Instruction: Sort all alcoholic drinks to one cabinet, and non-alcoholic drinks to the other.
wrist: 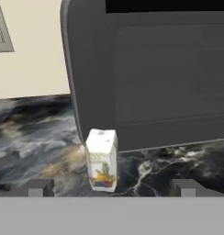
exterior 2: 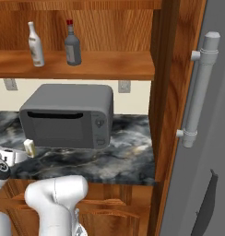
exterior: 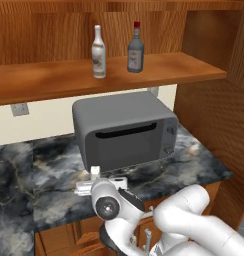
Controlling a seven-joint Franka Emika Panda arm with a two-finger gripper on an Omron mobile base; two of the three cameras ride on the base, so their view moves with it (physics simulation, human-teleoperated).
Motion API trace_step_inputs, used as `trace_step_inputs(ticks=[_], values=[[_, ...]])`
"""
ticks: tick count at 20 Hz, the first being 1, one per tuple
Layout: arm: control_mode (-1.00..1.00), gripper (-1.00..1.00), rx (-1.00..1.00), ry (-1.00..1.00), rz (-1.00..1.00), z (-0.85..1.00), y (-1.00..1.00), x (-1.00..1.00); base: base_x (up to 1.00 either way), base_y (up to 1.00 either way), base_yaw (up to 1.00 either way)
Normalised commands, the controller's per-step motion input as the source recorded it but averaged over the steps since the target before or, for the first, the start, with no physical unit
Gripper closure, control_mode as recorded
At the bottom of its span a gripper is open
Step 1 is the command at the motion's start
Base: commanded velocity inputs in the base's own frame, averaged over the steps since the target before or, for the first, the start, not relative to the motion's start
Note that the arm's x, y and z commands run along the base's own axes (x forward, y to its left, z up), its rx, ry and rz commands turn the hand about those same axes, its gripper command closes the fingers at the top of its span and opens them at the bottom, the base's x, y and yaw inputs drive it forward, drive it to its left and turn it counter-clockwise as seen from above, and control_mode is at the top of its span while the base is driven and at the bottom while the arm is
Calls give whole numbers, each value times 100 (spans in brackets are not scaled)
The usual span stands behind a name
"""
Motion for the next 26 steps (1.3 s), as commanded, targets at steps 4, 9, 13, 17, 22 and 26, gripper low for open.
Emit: trace_step_inputs(ticks=[4, 9, 13, 17, 22, 26], values=[[-100, -100, 0, 0, 3, -20, 9, 33, 0, 0, 0], [-100, -100, 0, 0, 2, -14, 9, 40, 0, 0, 0], [-100, -100, 0, 0, 3, -11, 6, 37, 0, 0, 0], [-100, -100, 0, 0, 3, -16, 8, 28, 0, 0, 0], [-100, -100, 0, 0, 3, -21, 9, 21, 0, 0, 0], [-100, -100, 1, 0, 3, -18, 3, 14, 0, 0, 0]])
